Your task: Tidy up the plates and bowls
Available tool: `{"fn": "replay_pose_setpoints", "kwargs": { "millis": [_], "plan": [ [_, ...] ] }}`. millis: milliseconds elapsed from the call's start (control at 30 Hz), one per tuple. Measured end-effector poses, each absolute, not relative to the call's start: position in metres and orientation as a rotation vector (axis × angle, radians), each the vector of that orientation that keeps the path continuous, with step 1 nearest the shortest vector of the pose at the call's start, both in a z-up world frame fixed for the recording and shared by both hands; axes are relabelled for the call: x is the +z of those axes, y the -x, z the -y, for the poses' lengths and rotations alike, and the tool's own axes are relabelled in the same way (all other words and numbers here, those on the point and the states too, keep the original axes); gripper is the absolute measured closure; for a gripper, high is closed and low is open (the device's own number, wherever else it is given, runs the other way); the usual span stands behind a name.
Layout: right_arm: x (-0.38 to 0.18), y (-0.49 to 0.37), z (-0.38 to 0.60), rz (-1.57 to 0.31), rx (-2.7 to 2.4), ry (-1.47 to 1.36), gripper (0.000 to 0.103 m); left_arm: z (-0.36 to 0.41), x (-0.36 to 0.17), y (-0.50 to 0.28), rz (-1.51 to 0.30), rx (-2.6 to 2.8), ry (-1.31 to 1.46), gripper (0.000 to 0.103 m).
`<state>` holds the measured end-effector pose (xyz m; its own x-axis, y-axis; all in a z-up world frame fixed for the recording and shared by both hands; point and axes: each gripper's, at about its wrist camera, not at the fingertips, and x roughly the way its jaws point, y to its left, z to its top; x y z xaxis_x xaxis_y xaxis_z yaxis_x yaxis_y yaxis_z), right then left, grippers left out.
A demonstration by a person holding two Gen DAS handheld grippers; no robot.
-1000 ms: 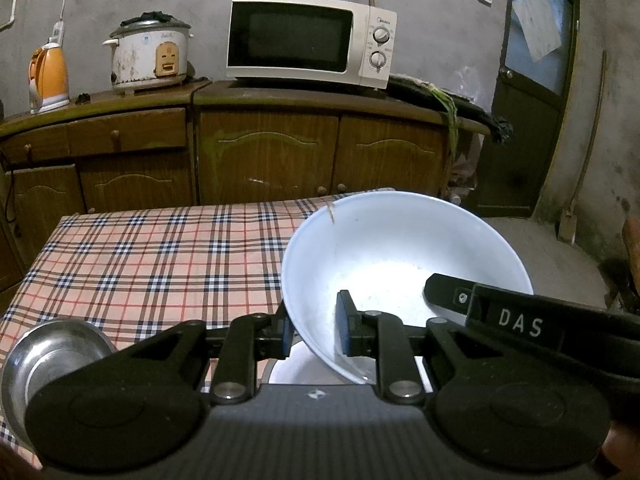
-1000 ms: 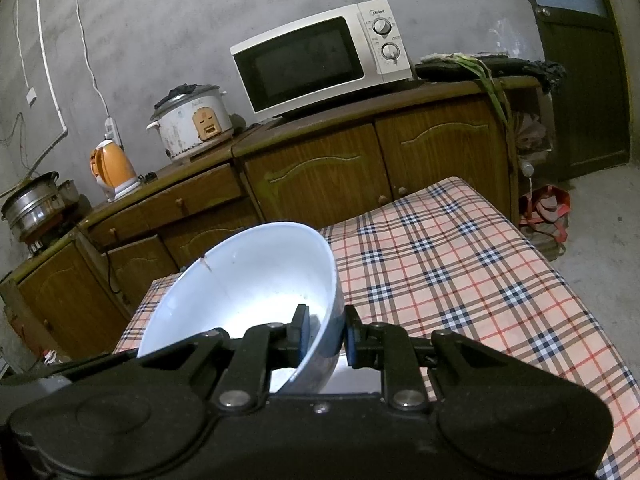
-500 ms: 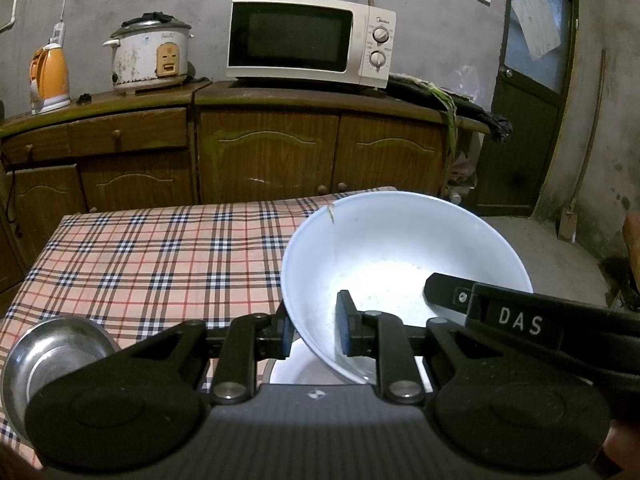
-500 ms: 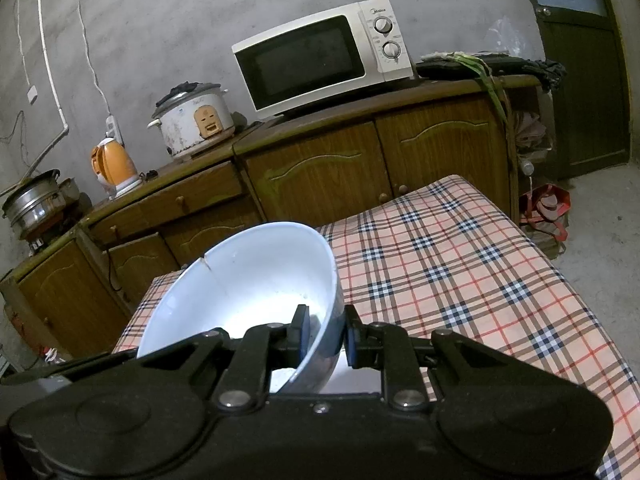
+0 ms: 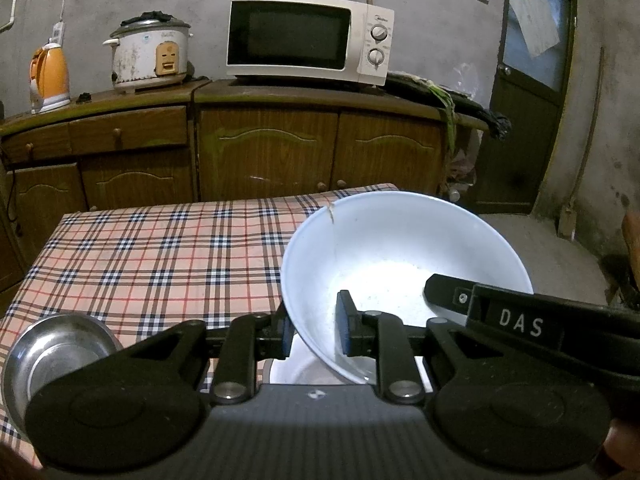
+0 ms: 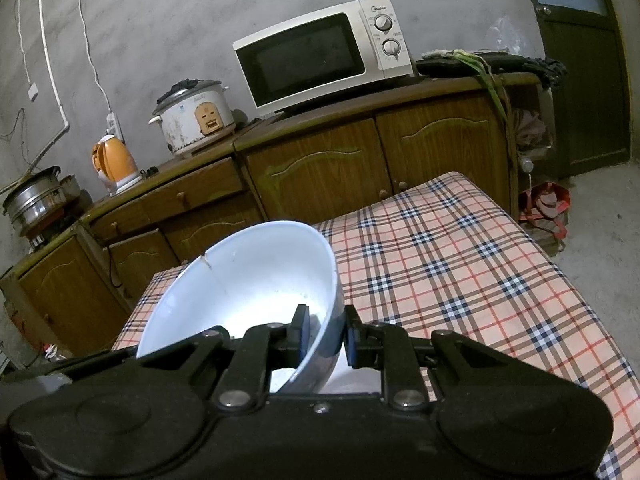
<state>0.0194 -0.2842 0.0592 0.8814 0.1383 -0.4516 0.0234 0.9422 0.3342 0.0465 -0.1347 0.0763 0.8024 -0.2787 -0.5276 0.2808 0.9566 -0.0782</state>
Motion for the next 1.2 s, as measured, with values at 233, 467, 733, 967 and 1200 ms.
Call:
{"fn": "replay_pose_setpoints", "kwargs": {
  "millis": [233,467,733,967,1200],
  "plan": [
    [0.054,-0.014,0.284,-0.496,0.060,-0.344,0.079,0.136,0.075,-0.044,-0.571,-0.308,-0.012,0.081],
    [0.047,-0.007,0.284,-0.501,0.060,-0.347,0.079,0.136,0.074,-0.042,-0.574,-0.313,-0.016,0.081],
    [0.044,-0.004,0.286,-0.506,0.059,-0.354,0.079,0.138,0.071,-0.041,-0.581,-0.318,-0.019,0.081],
    [0.043,-0.003,0.287,-0.509,0.056,-0.355,0.079,0.138,0.070,-0.042,-0.585,-0.323,-0.019,0.081],
    [0.039,0.000,0.289,-0.515,0.056,-0.359,0.079,0.137,0.068,-0.043,-0.593,-0.325,-0.020,0.081]
  ]
}}
